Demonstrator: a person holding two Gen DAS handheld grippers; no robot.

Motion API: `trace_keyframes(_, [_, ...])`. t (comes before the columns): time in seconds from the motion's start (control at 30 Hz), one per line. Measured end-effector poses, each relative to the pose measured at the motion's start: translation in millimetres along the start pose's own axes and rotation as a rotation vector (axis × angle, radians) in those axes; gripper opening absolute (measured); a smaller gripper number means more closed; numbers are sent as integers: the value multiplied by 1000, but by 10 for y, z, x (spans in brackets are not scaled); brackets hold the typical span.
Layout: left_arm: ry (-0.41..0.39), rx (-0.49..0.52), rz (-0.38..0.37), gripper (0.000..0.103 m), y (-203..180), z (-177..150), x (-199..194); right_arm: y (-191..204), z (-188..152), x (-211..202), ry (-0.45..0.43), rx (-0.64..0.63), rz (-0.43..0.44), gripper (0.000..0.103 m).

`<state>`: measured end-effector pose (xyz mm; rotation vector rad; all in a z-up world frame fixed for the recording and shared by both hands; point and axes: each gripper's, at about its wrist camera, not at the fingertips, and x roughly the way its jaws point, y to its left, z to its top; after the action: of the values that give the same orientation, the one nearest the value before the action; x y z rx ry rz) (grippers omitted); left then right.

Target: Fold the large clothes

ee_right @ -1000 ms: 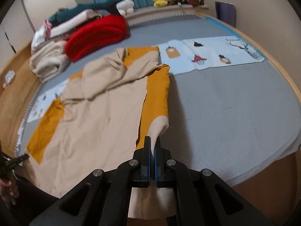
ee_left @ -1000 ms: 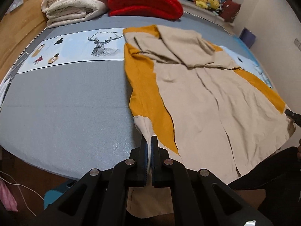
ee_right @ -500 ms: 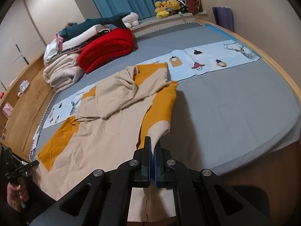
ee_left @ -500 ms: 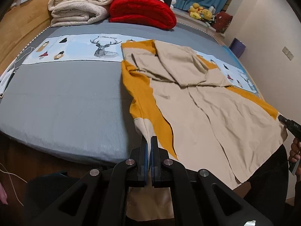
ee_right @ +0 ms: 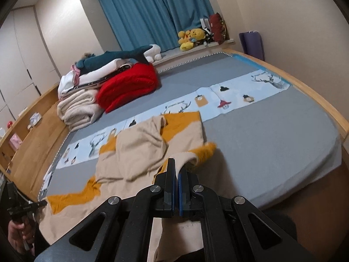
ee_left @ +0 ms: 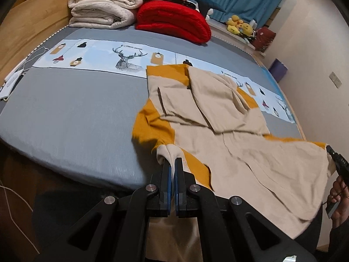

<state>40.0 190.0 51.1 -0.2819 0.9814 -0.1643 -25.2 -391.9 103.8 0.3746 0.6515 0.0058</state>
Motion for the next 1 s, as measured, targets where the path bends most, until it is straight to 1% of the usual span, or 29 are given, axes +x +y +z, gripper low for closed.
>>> trace_keyframes(0.13, [-14, -63, -3, 0, 116, 347, 363, -57, 211, 443, 1, -13, -26, 2])
trace_keyframes(0.17, [-12, -84, -12, 0, 158, 434, 458, -90, 287, 637, 12, -17, -46, 2])
trace_keyframes(0.23, [-20, -116, -29, 0, 224, 641, 658, -161, 408, 918, 33, 0, -54, 2])
trace_keyframes(0.3, [-13, -148, -23, 0, 274, 877, 889, -236, 581, 1289, 57, 7, -72, 2])
trace_keyframes(0.37, [2, -132, 0, 0, 272, 1079, 1086, -265, 742, 1611, 79, -2, -76, 2])
trace_keyframes(0.43, [12, -114, 17, 0, 273, 1254, 1282, -282, 872, 1939, 101, -31, -103, 2])
trace_keyframes(0.5, [26, -116, 28, 1, 333, 1392, 1521, -289, 940, 2318, 133, -55, -136, 2])
trace_keyframes(0.57, [53, -155, 25, 1, 426, 1392, 1739, -312, 923, 2603, 166, -61, -172, 2])
trace_keyframes(0.63, [123, -191, 45, 1, 507, 1333, 1964, -345, 843, 2861, 213, -55, -209, 2])
trace_keyframes(0.67, [139, -204, 51, 1, 529, 1324, 2019, -345, 814, 2949, 240, -58, -225, 2])
trace_keyframes(0.7, [137, -216, 51, 1, 544, 1338, 2039, -335, 793, 3005, 258, -69, -238, 2])
trace_keyframes(0.77, [133, -225, 52, 1, 554, 1341, 2072, -308, 795, 3054, 263, -100, -259, 2])
trace_keyframes(0.9, [148, -227, 60, 2, 552, 1338, 2143, -342, 800, 3116, 276, -83, -273, 2])
trace_keyframes(1.0, [143, -221, 63, 5, 536, 1338, 2136, -332, 789, 3153, 282, -84, -289, 3])
